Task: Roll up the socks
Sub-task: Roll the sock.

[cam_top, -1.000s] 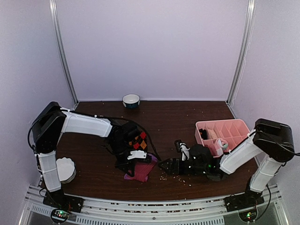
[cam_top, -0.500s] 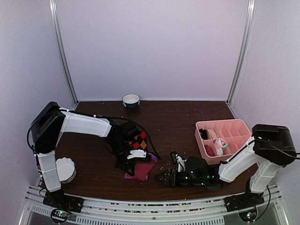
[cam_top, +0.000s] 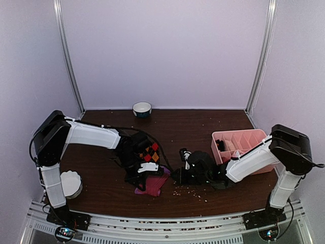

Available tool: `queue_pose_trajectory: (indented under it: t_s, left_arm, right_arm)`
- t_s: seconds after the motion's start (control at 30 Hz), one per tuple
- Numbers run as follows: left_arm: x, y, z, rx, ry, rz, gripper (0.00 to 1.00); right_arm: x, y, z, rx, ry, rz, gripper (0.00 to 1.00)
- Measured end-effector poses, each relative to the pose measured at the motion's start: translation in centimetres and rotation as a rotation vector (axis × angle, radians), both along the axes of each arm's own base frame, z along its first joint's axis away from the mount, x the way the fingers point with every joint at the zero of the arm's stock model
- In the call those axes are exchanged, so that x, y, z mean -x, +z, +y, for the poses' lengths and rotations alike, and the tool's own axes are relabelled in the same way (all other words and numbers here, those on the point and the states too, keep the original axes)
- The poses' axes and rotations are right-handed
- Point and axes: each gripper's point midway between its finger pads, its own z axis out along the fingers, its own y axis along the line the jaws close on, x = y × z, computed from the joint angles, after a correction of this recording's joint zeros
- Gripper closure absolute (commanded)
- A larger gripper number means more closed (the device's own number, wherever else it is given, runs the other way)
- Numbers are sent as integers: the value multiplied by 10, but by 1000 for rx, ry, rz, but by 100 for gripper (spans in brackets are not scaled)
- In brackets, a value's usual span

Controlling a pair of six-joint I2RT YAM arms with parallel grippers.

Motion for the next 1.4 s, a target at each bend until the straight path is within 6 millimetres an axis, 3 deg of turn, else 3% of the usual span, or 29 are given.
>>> queue_pose_trajectory:
  t_s: [0.17, 0.47, 0.67, 0.87, 1.0, 1.17, 1.23, 1.37, 1.4]
  left_arm:
    - [0, 0, 0, -1, 14, 6, 100]
    - [-1, -1, -4, -22, 62, 44, 100]
    - [0, -1, -7, -35, 124, 83, 100]
    - [-1, -5, -13, -58, 179, 137, 100]
    - [-5, -7, -24, -65, 207, 204, 100]
    - [-7, -7, -29, -73, 228, 269, 100]
    - [-8, -8, -29, -76, 241, 308, 100]
    - [-9, -9, -28, -79, 267, 383, 100]
    - [-9, -9, -28, -80, 272, 396, 100]
  right_arm:
    - [-19, -21, 9, 1, 23, 44, 100]
    - [-23, -21, 29, -51, 92, 59, 100]
    - [-40, -20, 43, -78, 123, 59, 100]
    - [-53, -20, 35, -92, 126, 38, 100]
    - [-50, -18, 7, -58, 121, 0, 81]
    - [-38, 2, -21, -28, 137, -116, 61]
    - [-27, 7, -34, -16, 143, -172, 54]
    - [13, -5, -48, 73, 228, -263, 45]
    - [25, -8, -47, 92, 266, -287, 37]
